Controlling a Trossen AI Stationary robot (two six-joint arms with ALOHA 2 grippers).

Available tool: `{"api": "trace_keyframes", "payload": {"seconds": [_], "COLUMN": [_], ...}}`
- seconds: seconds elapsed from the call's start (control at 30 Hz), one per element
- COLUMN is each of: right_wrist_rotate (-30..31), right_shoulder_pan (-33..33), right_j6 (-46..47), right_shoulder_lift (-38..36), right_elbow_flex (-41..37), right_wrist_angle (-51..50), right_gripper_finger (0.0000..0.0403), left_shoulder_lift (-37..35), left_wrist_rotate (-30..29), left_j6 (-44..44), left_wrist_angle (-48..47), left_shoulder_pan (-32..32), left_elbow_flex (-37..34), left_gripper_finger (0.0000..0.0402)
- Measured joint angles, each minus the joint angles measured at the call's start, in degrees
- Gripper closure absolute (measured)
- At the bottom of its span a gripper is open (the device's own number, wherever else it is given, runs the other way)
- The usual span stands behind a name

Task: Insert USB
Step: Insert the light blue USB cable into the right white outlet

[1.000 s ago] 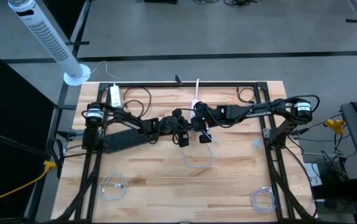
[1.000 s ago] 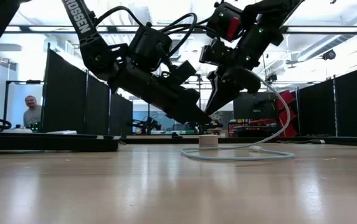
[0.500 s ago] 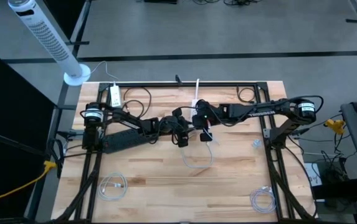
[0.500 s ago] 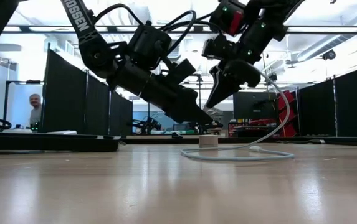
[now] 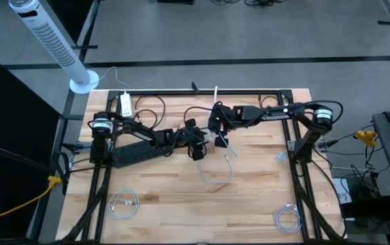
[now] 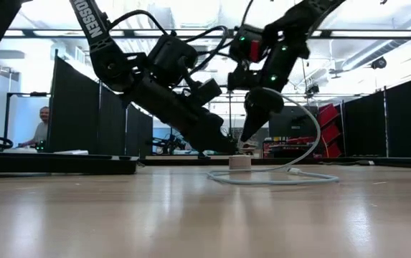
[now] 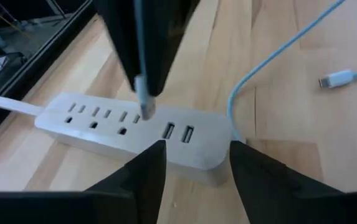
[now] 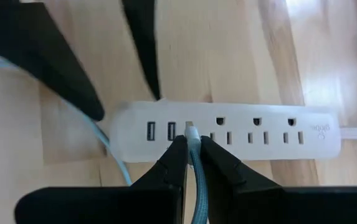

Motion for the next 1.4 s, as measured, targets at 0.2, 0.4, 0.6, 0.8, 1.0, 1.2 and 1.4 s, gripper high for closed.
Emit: {"api": "trace_keyframes", "payload": {"seconds": [0.2, 0.4, 0.6, 0.8, 1.0, 1.2, 1.4], "right_wrist_rotate": [-0.39, -0.39, -1.77, -3.36, -3.33, -3.38, -3.37], "right_shoulder_pan": [0.05, 0.05, 0.05, 0.05, 0.07, 0.07, 0.07], "right_j6": [-0.38, 0.15, 0.46, 0.27, 0.49, 0.07, -0.34], "right_shoulder_lift": [3.33, 5.82, 6.28, 6.5, 7.28, 7.54, 7.58], "right_elbow_flex": [5.93, 8.38, 9.26, 9.59, 9.71, 9.62, 8.89], "right_wrist_angle": [-7.54, -12.94, -14.09, -14.67, -16.36, -15.47, -14.23], "right_gripper_finger": [0.0389, 0.0389, 0.0389, 0.0389, 0.0389, 0.0389, 0.0389], "left_shoulder_lift": [3.79, 5.86, 6.25, 6.33, 6.4, 6.49, 6.49], "left_wrist_rotate": [2.33, 2.6, 4.29, 5.18, 5.62, 5.53, 5.37], "left_j6": [-1.27, -1.49, -2.46, -2.51, -2.67, -2.71, -3.12], "left_wrist_angle": [5.28, 9.02, 9.68, 9.86, 10.05, 10.67, 10.61], "left_shoulder_pan": [-0.07, -0.07, -0.29, -0.37, -0.48, -0.68, -0.83], "left_elbow_flex": [0.09, 0.16, 0.17, 0.17, 0.13, 0.04, 0.02], "left_gripper_finger": [0.0258, 0.0274, 0.0285, 0.0287, 0.028, 0.028, 0.0289]}}
